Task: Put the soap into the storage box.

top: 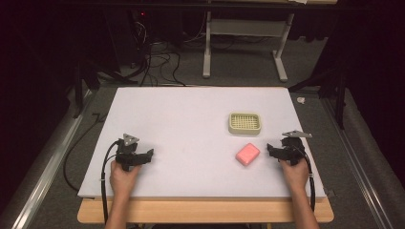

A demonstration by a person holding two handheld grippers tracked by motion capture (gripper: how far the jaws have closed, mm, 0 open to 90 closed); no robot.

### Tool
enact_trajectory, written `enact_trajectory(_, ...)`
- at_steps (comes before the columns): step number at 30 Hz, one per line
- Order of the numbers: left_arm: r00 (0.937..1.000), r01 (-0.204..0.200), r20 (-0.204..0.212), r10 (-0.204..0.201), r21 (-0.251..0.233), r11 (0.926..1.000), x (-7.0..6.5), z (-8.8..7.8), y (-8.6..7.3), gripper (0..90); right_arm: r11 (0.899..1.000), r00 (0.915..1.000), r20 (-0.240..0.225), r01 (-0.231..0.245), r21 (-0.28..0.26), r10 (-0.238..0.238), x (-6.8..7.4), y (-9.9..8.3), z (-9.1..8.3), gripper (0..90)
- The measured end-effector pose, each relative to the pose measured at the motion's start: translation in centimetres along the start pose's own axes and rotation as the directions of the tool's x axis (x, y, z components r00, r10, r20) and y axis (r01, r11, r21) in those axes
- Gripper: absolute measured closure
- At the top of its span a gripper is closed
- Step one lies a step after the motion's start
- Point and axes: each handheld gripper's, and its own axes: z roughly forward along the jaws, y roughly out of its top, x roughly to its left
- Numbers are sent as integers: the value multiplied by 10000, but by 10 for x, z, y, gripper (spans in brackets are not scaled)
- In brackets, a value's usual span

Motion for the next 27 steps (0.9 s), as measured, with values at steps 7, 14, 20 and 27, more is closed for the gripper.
enact_trajectory(7,10000,2,0,-2,2,10000,0,0,0,206,10000,10000,22,-3,-11,3,0,0,0,236)
enact_trajectory(14,10000,25,21,-25,-2,10000,0,0,0,206,10000,10000,26,-11,-13,11,0,0,0,234)
enact_trajectory(20,10000,33,29,-33,3,10000,0,0,0,206,10000,10000,12,-26,-6,26,0,0,0,234)
enact_trajectory(27,10000,24,24,-24,0,10000,0,0,0,206,10000,10000,31,0,-20,0,0,0,0,234)
